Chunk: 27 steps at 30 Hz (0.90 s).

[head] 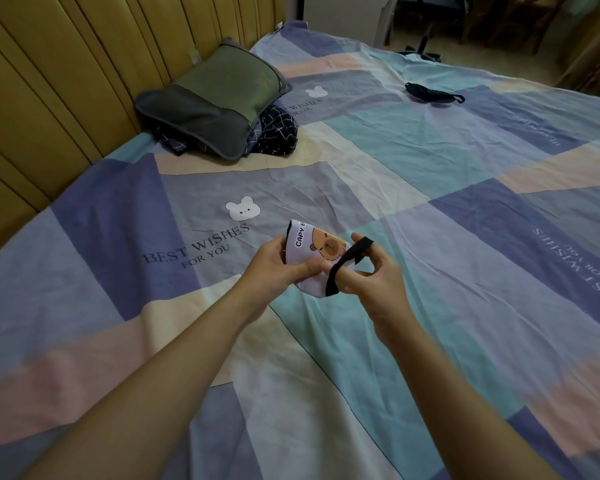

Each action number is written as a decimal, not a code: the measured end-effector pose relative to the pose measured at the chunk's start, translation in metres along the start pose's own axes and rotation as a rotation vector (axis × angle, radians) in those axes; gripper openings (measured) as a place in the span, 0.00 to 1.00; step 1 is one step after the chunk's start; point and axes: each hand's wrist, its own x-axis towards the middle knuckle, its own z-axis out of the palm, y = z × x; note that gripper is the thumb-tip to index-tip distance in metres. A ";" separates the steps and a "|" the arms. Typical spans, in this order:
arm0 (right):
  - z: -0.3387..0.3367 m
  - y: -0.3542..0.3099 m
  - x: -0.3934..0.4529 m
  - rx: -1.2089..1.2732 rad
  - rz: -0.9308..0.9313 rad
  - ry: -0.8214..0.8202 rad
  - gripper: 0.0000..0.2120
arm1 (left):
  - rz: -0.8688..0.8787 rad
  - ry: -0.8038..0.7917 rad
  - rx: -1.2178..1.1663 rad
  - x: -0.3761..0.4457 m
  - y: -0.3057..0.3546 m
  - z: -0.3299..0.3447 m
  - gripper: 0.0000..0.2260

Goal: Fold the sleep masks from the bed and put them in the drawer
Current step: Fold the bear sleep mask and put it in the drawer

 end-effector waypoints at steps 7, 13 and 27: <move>0.003 -0.006 0.003 0.056 0.076 -0.082 0.26 | -0.013 -0.113 0.048 -0.001 0.006 0.003 0.15; 0.000 -0.004 0.007 0.076 0.155 -0.073 0.20 | -0.023 -0.011 0.016 -0.001 0.001 0.007 0.11; 0.001 -0.004 0.025 0.158 0.270 0.044 0.06 | -0.034 0.089 0.067 0.003 0.006 0.010 0.24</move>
